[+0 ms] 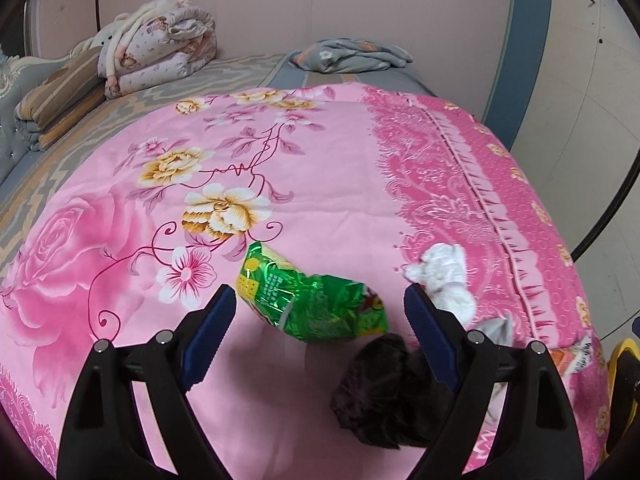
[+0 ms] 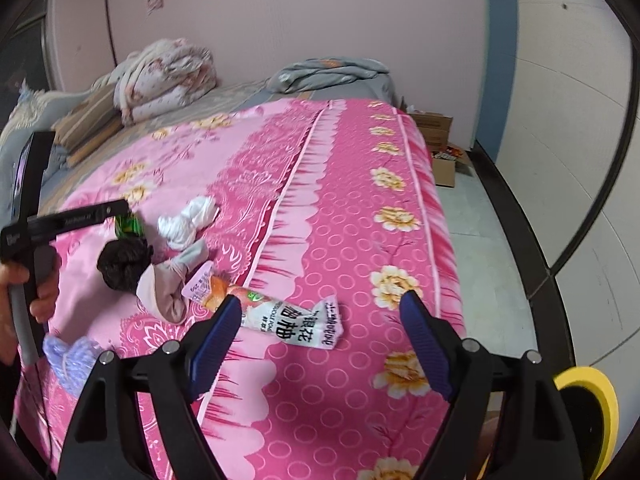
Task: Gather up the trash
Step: 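Grasp the green snack bag with the left gripper while the right grasps the printed pouch, then carry the snack bag and pouch in both grippers over the yellow bin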
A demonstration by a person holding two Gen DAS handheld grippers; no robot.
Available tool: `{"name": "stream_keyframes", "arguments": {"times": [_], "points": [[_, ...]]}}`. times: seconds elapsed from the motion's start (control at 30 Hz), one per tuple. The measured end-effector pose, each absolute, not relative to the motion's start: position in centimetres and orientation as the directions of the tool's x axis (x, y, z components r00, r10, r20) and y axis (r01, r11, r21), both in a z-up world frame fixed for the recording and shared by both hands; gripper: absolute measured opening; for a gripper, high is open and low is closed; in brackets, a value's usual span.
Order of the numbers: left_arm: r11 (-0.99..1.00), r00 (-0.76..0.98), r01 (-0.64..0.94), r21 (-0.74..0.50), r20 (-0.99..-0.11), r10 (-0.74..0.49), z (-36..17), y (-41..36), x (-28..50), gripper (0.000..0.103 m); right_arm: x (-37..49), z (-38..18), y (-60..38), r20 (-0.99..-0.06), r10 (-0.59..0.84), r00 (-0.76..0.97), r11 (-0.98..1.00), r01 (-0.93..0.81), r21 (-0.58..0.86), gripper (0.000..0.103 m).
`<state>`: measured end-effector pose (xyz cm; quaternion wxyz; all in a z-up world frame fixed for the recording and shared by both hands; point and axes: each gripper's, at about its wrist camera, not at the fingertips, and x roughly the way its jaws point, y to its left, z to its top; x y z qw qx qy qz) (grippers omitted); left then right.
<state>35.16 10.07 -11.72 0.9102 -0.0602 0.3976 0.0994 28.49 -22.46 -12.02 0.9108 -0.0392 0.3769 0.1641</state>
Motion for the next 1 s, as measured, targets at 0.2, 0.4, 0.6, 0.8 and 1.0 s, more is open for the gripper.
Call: {"name": "stream_keyframes", "arguments": {"times": [0.2,0.4,0.6,0.8,1.0], "points": [[0.972,0.64,-0.23,-0.045,-0.76,0.116,-13.7,11.0,36.3,0.082,29.2,-13.4,-20.8,-0.712,0.298,0.636,0.913,-0.408,0.018,0.079],[0.977,0.638,-0.197,-0.077,-0.767,0.068,-15.0,10.9,37.3,0.071,29.5,-14.6,-18.5,-0.719,0.324,0.615,0.845,-0.53,-0.073,0.081],[0.978,0.644,-0.206,-0.038,-0.758,0.106,-16.0,10.9,37.9,0.046,31.0,-16.8,-16.7,-0.744,0.296,0.599,0.804,-0.577,-0.145,0.072],[0.973,0.657,-0.225,-0.057,-0.746,0.109,-16.0,12.0,37.6,0.033,31.9,-18.1,-15.7,-0.761,0.297,0.576,0.792,-0.594,-0.141,0.044],[0.972,0.675,-0.23,-0.049,-0.728,0.123,-15.5,12.1,37.2,0.03,32.0,-18.0,-15.5,-0.758,0.297,0.581,0.8,-0.585,-0.135,0.034]]}}
